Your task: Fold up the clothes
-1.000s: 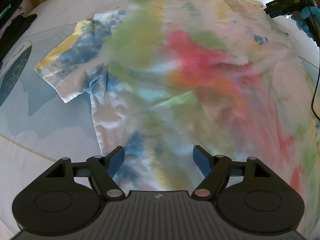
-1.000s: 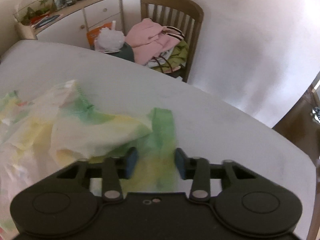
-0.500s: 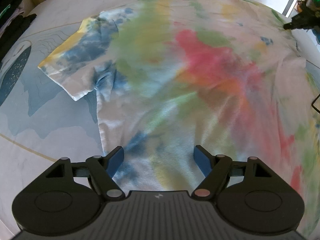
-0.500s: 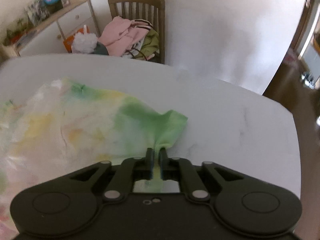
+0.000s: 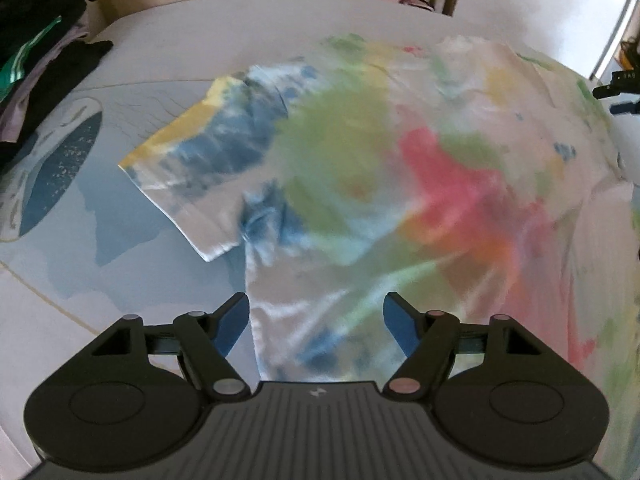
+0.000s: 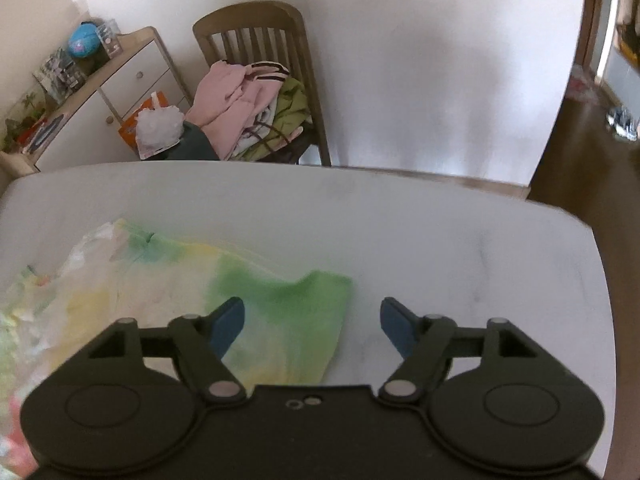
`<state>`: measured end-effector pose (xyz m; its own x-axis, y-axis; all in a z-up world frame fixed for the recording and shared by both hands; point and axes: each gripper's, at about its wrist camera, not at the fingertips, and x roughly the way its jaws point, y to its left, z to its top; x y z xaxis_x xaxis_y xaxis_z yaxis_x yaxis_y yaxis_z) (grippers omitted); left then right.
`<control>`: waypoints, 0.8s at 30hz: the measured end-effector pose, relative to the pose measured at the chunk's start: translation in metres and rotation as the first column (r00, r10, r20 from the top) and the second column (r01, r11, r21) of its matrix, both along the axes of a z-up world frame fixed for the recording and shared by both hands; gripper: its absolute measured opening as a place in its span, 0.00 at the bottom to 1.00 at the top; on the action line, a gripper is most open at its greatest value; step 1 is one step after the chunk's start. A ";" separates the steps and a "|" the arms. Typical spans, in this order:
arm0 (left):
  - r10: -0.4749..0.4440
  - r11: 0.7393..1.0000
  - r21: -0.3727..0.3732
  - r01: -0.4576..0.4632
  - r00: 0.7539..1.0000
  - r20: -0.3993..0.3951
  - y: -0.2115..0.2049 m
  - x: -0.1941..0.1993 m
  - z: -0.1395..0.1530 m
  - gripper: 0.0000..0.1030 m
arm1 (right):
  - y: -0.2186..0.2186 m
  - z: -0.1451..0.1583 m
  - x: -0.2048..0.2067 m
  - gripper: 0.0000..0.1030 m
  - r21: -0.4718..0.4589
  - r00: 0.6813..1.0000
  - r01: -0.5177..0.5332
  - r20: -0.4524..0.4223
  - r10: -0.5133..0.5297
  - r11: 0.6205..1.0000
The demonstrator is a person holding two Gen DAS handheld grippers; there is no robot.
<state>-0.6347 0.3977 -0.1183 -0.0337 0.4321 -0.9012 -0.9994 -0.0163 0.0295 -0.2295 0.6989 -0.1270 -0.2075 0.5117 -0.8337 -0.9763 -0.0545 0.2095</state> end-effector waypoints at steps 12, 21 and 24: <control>0.050 0.999 -0.014 -0.050 0.999 0.004 -0.009 -0.009 -0.004 0.71 | -0.003 0.012 -0.034 1.00 0.032 0.983 -0.158 0.095 0.155 0.987; 0.038 0.999 0.004 -0.038 0.999 0.003 -0.008 -0.006 0.003 0.71 | -0.039 0.061 -0.104 1.00 -0.002 0.965 -0.261 -0.011 0.261 0.965; 0.031 0.999 0.020 -0.031 0.999 0.008 -0.008 -0.003 0.008 0.71 | -0.062 0.053 -0.136 1.00 -0.012 0.941 -0.338 -0.018 0.338 0.941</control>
<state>-0.6373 0.3901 -0.1100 -0.0407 0.4490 -0.8926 -0.9986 -0.0476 0.0215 -0.3658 0.6366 -0.0739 -0.3793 0.3970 -0.8358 -0.8975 -0.3774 0.2280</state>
